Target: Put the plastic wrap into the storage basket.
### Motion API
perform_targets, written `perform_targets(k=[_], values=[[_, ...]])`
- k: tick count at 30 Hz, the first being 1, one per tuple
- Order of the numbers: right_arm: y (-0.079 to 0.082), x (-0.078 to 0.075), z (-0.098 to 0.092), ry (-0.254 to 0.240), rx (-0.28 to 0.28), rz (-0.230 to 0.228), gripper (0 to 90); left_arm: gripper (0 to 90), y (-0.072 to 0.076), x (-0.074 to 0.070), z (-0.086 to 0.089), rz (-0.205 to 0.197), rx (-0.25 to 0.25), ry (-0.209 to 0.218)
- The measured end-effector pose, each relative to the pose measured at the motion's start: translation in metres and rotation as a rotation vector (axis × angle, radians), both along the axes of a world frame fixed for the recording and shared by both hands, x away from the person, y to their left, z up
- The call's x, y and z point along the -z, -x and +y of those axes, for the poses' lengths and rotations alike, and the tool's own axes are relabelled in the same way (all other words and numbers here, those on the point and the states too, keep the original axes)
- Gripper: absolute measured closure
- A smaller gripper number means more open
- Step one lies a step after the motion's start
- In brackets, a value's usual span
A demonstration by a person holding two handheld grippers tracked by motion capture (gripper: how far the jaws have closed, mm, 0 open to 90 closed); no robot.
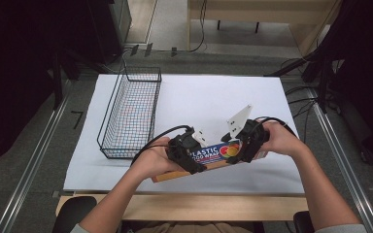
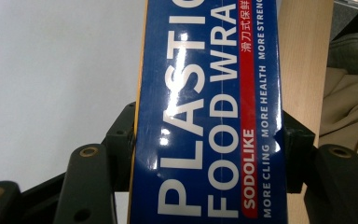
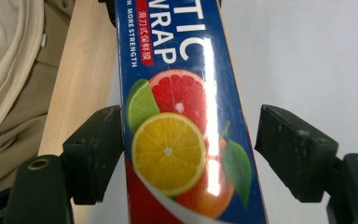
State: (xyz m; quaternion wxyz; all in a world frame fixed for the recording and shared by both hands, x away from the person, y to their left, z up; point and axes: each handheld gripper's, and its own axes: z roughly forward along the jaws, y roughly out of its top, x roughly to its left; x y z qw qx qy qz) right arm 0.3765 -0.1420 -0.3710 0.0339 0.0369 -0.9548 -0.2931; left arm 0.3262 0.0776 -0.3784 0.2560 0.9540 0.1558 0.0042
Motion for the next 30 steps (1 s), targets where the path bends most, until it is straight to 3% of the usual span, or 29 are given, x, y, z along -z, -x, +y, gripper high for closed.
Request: perform_targets(k=[10,17,24,30], values=[[-0.003,-0.013,-0.017,-0.053,0.054,-0.011,24.1,40.6,-0.004,-0.003,0.006,0.011,-0.049,0.009],[-0.006,-0.027,-0.036,-0.107,0.12,-0.047,24.0,40.5,-0.006,-0.004,0.009,0.018,-0.074,0.006],[-0.004,-0.036,-0.054,-0.125,0.17,-0.076,24.0,40.5,-0.011,-0.008,0.016,0.018,-0.109,0.007],[0.001,-0.036,-0.06,-0.134,0.196,-0.089,24.0,40.5,-0.016,-0.014,0.026,0.019,-0.178,0.028]])
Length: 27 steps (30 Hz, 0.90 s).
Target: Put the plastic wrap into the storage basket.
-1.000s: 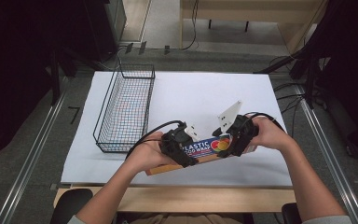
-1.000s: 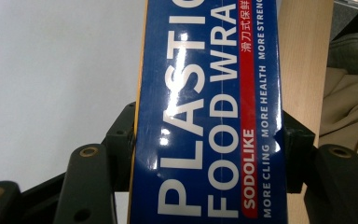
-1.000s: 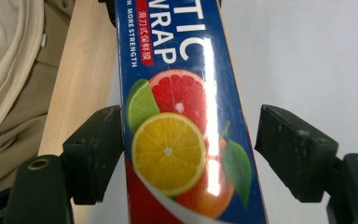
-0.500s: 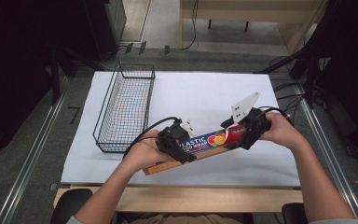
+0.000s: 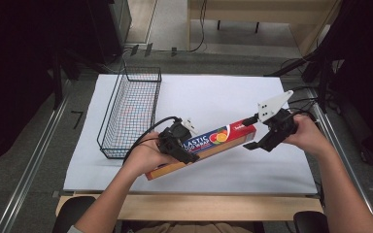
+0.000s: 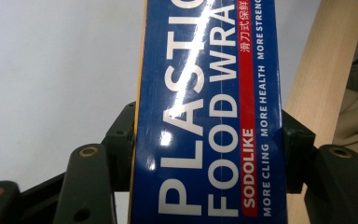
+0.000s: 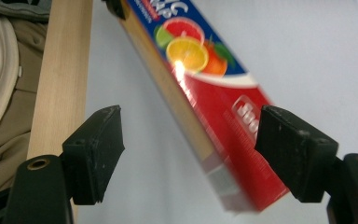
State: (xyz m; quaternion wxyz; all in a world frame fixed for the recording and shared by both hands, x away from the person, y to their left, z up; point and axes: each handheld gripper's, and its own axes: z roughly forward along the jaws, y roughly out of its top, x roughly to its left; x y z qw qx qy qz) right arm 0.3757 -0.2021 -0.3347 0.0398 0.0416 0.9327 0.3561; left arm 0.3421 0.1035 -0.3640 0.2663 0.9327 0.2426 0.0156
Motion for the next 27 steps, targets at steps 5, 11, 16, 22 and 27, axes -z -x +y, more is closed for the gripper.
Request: perform_targets(k=[5,11,16,22,27], values=[[0.002,0.007,-0.004,-0.007,0.032,-0.002,23.4,40.5,-0.002,-0.007,0.007,-0.006,-0.038,-0.001],[0.007,0.021,-0.006,-0.013,0.073,-0.013,23.4,40.5,-0.006,-0.011,0.014,-0.005,-0.078,0.01],[0.01,0.039,0.0,-0.004,0.147,-0.009,23.4,40.4,-0.009,-0.018,0.017,-0.013,-0.118,0.006],[0.014,0.059,0.009,0.025,0.172,0.002,23.4,40.4,-0.012,-0.026,0.023,-0.02,-0.142,0.023],[0.016,0.067,0.014,0.019,0.209,-0.004,23.4,40.4,-0.014,-0.03,0.03,-0.023,-0.165,0.031]])
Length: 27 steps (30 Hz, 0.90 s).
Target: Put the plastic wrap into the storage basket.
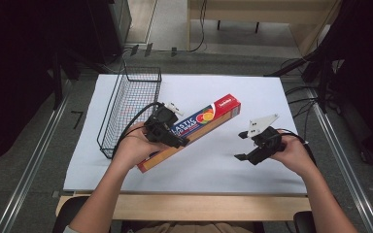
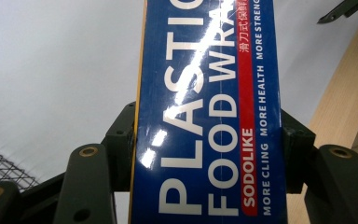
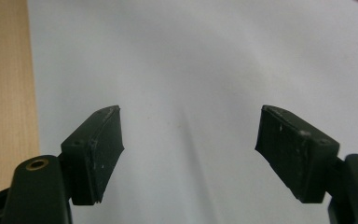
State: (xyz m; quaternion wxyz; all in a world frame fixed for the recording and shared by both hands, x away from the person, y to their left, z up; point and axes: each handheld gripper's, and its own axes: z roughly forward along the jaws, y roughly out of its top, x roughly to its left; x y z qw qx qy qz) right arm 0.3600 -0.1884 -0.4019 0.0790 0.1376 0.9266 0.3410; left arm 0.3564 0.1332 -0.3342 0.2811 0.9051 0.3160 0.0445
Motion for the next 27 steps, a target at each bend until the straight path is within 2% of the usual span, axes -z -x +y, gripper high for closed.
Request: perform_targets(k=[5,14,19,23,27], values=[[-0.001,0.007,0.005,0.007,0.021,-0.011,23.4,40.4,-0.002,-0.003,0.008,-0.011,-0.025,0.005],[-0.003,0.022,0.009,0.012,0.042,0.016,23.4,40.3,-0.004,-0.006,0.02,-0.017,-0.053,0.006],[-0.003,0.029,0.011,0.031,0.059,0.019,23.4,40.3,-0.005,-0.009,0.03,-0.021,-0.094,0.019],[-0.004,0.035,0.013,0.042,0.058,0.028,23.4,40.3,-0.007,-0.01,0.039,-0.024,-0.13,0.003],[-0.005,0.036,0.015,0.032,0.064,0.033,23.4,40.3,-0.01,-0.011,0.048,-0.028,-0.17,0.001]])
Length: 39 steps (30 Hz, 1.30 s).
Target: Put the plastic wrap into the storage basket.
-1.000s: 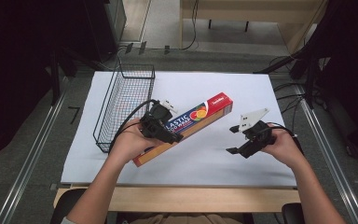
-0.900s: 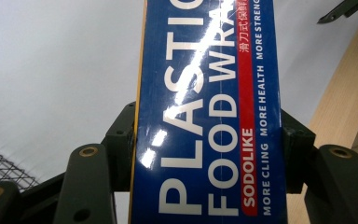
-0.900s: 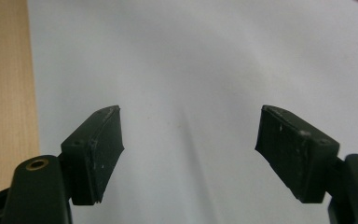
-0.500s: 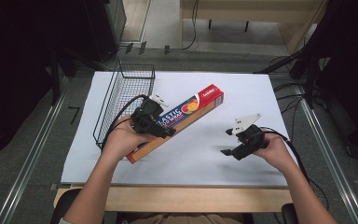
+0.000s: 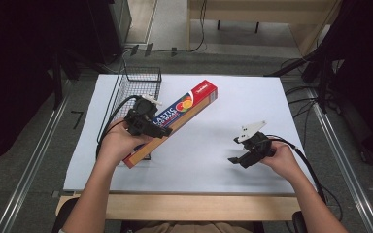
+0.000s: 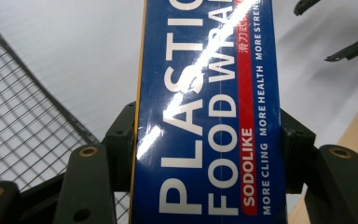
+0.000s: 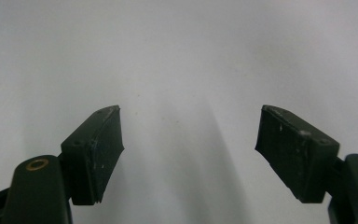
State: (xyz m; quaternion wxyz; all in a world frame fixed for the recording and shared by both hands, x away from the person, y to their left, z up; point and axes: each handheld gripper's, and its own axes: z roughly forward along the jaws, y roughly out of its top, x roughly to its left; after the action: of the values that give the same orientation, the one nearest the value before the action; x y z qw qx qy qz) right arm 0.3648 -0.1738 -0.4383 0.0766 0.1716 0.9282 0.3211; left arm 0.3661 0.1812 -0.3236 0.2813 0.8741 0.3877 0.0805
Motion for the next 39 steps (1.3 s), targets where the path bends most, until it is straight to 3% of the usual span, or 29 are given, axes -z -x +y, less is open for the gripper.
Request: perform_targets(k=[11,16,20,25,31,33,39], values=[[-0.003,0.003,0.001,-0.004,0.014,0.02,23.4,40.3,-0.008,-0.004,0.027,0.01,-0.106,0.048],[-0.003,0.003,-0.001,-0.01,0.023,0.017,23.4,40.3,-0.015,-0.002,0.033,0.02,-0.148,0.031],[-0.005,0.003,-0.003,-0.011,0.031,0.019,23.4,40.3,-0.022,0.0,0.037,0.025,-0.188,0.045],[-0.005,0.004,-0.004,-0.003,0.036,0.018,23.4,40.5,-0.033,-0.001,0.041,0.018,-0.228,0.021],[-0.003,0.003,-0.006,0.012,0.029,0.004,23.4,40.5,-0.042,-0.001,0.05,0.011,-0.264,0.037],[-0.003,0.004,-0.006,0.012,0.03,0.005,23.4,40.4,-0.049,-0.001,0.053,0.012,-0.324,0.013],[-0.004,0.003,-0.007,0.009,0.034,0.005,23.4,40.4,-0.06,0.0,0.057,0.011,-0.416,0.001]])
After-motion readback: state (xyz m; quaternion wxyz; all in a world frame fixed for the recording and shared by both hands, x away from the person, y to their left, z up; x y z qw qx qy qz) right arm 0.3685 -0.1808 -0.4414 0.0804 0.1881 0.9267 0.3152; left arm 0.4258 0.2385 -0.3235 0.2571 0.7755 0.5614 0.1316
